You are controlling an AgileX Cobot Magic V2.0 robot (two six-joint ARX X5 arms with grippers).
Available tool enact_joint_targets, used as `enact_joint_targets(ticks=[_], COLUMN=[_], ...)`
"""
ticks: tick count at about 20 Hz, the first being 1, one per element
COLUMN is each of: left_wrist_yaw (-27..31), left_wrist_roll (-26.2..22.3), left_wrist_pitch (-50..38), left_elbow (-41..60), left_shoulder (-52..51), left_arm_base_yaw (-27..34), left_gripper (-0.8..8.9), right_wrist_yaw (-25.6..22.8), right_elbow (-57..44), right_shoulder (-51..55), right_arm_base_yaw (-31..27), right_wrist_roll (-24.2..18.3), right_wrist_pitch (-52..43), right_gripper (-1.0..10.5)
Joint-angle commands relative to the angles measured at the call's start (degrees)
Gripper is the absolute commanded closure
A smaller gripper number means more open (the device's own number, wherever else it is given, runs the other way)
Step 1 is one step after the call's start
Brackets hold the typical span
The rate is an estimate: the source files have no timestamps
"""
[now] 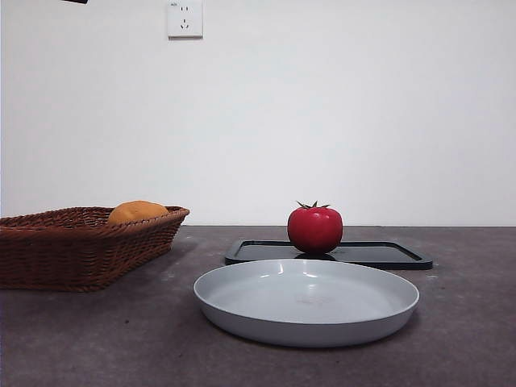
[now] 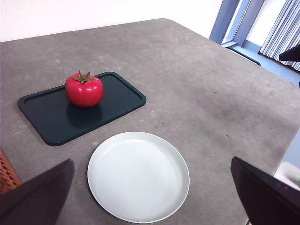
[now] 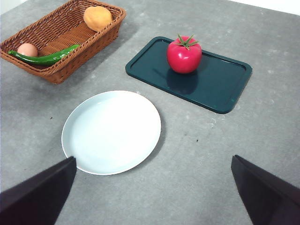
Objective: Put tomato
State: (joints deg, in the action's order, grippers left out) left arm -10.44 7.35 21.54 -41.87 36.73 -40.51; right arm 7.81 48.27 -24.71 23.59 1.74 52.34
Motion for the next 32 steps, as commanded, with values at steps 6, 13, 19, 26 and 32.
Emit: enact_joint_targets(ticks=[6, 13, 19, 26, 32], left_wrist_yaw=[0.1, 0.1, 0.1, 0.0, 5.4], left_wrist_roll=[-0.4, -0.2, -0.2, -3.0, -2.6], left_wrist_pitch=[-0.2, -0.3, -0.4, -4.6, -15.8], left_elbow=[-0.4, -0.4, -0.4, 9.3, 31.4], left_shoulder=[0.3, 0.3, 0.0, -6.0, -23.7], left_arm_base_yaw=[-0.4, -0.4, 0.4, 22.3, 35.7], left_gripper=[7.8, 7.84, 7.84, 7.84, 7.84], right_wrist_yaw=[0.1, 0.1, 0.1, 0.0, 0.0], right_elbow=[0.5, 0.5, 0.5, 0.5, 0.5], right_shoulder=[0.0, 0.1, 0.1, 0.1, 0.1], right_arm_base_yaw=[0.3, 0.3, 0.3, 0.3, 0.3], right_wrist_roll=[0.4, 0.4, 0.4, 0.4, 0.4], right_wrist_pitch=[-1.0, -3.4, -3.5, -3.5, -3.5], right_gripper=[9.2, 9.2, 9.2, 9.2, 9.2])
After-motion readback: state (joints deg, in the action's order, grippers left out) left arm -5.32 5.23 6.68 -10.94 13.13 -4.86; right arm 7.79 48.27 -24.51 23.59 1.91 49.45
